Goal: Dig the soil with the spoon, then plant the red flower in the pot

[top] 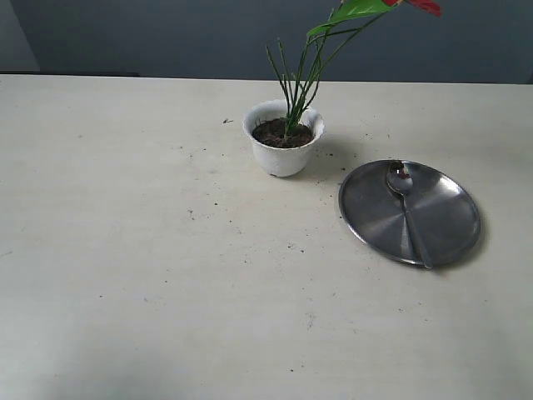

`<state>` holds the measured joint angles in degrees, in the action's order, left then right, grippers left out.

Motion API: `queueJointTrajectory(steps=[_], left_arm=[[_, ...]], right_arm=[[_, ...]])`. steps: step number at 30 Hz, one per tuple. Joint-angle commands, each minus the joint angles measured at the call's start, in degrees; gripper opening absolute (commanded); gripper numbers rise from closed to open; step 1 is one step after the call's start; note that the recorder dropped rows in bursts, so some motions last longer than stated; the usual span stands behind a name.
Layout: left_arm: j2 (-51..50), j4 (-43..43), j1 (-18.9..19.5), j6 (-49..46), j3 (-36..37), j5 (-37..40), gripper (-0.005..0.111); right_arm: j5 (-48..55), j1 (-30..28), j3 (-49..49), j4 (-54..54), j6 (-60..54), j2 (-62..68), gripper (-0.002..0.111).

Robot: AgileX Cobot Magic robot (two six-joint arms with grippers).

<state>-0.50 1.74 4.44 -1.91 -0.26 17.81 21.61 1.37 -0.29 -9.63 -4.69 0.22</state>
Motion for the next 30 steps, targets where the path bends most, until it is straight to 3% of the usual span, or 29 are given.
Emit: queueJointTrajectory(steps=[1, 12, 30], left_arm=[[0.50, -0.10, 0.05, -0.24, 0.26, 0.14, 0.000], [0.50, -0.34, -0.05, -0.24, 0.26, 0.27, 0.000], [0.50, -0.04, -0.05, -0.24, 0.26, 0.00, 0.000]], right_arm=[[-0.84, 2.04, 0.29, -0.09, -0.27, -0.22, -0.001], [-0.84, 6.73, 0.29, 0.05, -0.27, -0.22, -0.001], [-0.73, 6.68, 0.29, -0.05, -0.27, -0.22, -0.001]])
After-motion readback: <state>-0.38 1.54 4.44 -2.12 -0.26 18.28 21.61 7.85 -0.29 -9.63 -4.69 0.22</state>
